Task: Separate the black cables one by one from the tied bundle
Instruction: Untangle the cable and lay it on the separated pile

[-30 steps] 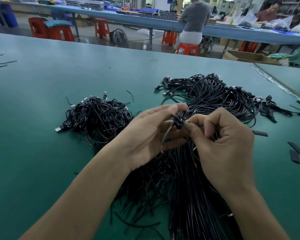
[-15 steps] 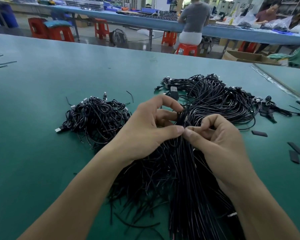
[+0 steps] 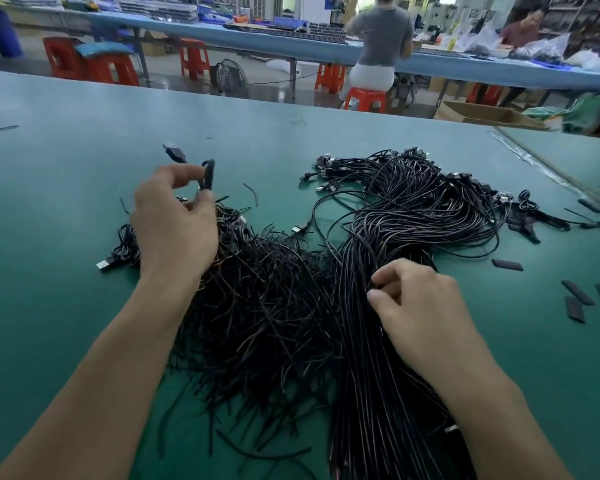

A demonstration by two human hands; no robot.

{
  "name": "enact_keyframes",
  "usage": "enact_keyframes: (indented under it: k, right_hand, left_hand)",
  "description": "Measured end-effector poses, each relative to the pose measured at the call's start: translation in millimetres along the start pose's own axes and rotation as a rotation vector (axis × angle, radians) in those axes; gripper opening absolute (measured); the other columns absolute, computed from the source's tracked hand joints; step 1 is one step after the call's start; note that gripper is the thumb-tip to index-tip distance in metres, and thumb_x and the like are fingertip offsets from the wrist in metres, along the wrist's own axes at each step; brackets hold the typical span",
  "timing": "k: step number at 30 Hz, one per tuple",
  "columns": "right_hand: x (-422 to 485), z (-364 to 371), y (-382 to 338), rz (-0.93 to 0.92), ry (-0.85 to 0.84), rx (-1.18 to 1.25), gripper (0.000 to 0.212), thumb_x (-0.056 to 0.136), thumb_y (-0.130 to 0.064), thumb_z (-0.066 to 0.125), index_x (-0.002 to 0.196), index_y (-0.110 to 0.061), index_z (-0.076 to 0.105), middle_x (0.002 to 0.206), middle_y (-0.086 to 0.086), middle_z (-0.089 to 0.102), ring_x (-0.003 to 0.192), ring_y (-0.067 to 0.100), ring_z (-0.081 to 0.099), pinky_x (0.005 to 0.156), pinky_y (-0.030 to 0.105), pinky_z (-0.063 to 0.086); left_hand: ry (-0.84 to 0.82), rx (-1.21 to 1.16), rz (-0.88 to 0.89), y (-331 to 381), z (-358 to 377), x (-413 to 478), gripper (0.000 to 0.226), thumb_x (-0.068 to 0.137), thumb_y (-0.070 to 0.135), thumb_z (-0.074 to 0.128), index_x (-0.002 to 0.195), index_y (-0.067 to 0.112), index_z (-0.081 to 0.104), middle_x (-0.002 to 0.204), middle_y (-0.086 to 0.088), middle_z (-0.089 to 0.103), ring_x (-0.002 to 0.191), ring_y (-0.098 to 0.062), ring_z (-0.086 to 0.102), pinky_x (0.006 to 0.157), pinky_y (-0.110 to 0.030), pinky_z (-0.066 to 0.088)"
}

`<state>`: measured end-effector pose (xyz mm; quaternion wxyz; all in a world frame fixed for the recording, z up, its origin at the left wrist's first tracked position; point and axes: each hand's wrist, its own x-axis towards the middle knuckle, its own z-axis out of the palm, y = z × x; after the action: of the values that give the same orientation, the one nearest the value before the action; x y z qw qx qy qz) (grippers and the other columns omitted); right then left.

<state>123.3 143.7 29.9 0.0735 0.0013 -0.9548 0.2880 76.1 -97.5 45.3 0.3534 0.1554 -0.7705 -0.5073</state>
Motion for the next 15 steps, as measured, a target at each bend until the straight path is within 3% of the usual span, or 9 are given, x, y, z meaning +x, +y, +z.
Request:
enact_keyframes:
  k: [2,3,5,7,10,12,14,15]
  right_hand:
    - [-3.1,5.5,-3.6,0.030,-0.060,-0.050,0.022,0.093,-0.037,0.062,0.112,-0.025,0.062,0.100,-0.006,0.064,0.091,0.015,0.061,0.085,0.038,0.054]
    - [-4.5,7.4,-5.3,0.039,-0.070,-0.058,0.026,0.093,-0.041,0.062,0.113,-0.025,0.060,0.101,-0.005,0.063,0.091,0.017,0.061,0.084,0.039,0.054]
    - [-6.6,8.6,-7.1,0.051,-0.068,-0.071,0.027,0.091,-0.043,0.063,0.111,-0.026,0.057,0.098,-0.005,0.061,0.090,0.018,0.060,0.080,0.038,0.054]
    - [-6.5,9.2,-6.1,0.064,-0.055,-0.076,0.021,0.092,-0.039,0.064,0.107,-0.026,0.057,0.095,-0.005,0.060,0.088,0.018,0.060,0.078,0.038,0.054]
    - [-4.7,9.2,-4.3,0.070,-0.046,-0.048,0.008,0.093,-0.032,0.062,0.098,-0.026,0.060,0.093,-0.006,0.061,0.087,0.017,0.060,0.079,0.039,0.054]
    - [-3.5,10.0,-2.5,0.057,-0.039,-0.027,0.003,0.094,-0.030,0.059,0.094,-0.027,0.059,0.091,-0.007,0.061,0.087,0.017,0.060,0.080,0.039,0.053]
    - [-1.1,8.9,-0.9,0.006,0.005,0.017,0.006,0.095,-0.026,0.059,0.089,-0.027,0.059,0.085,-0.009,0.062,0.082,0.014,0.060,0.075,0.035,0.052]
    - [-0.1,7.3,-1.6,-0.014,0.023,0.078,0.009,0.095,-0.024,0.060,0.087,-0.027,0.060,0.080,-0.009,0.063,0.078,0.012,0.061,0.071,0.031,0.051]
  left_hand:
    - [-0.003,0.138,-0.006,-12.0,1.8,0.7,0.034,0.094,0.009,0.062,0.123,0.027,0.062,0.127,0.000,0.055,0.086,-0.013,0.065,0.083,-0.022,0.051]
    - [-0.032,0.182,-0.008,-16.4,2.6,-0.5,0.037,0.094,0.007,0.061,0.126,0.025,0.061,0.128,-0.001,0.049,0.089,-0.017,0.064,0.087,-0.021,0.049]
    - [-0.091,0.232,-0.008,-20.2,4.3,-4.7,0.038,0.095,0.006,0.059,0.129,0.024,0.060,0.122,0.002,0.036,0.098,-0.022,0.063,0.090,-0.008,0.039]
    - [-0.117,0.243,-0.004,-20.5,5.9,-7.1,0.036,0.097,0.007,0.058,0.130,0.021,0.061,0.120,0.002,0.032,0.109,-0.026,0.059,0.098,-0.015,0.039]
    - [-0.077,0.277,0.004,-13.8,8.3,-10.9,0.031,0.097,0.017,0.060,0.128,0.020,0.064,0.124,0.001,0.037,0.123,-0.025,0.045,0.098,-0.021,0.032]
    - [-0.005,0.340,0.109,-5.8,8.9,-15.4,0.029,0.095,0.023,0.062,0.124,0.023,0.065,0.126,-0.003,0.043,0.119,-0.024,0.042,0.099,-0.023,0.027]
    - [-0.023,0.265,0.270,5.4,10.7,-22.8,0.021,0.093,0.020,0.065,0.113,0.026,0.069,0.113,0.003,0.048,0.103,-0.017,0.050,0.100,-0.025,0.038]
    - [-0.087,0.198,0.335,9.6,12.7,-26.3,0.018,0.092,0.017,0.066,0.105,0.028,0.070,0.103,0.010,0.052,0.090,-0.010,0.056,0.093,-0.018,0.044]
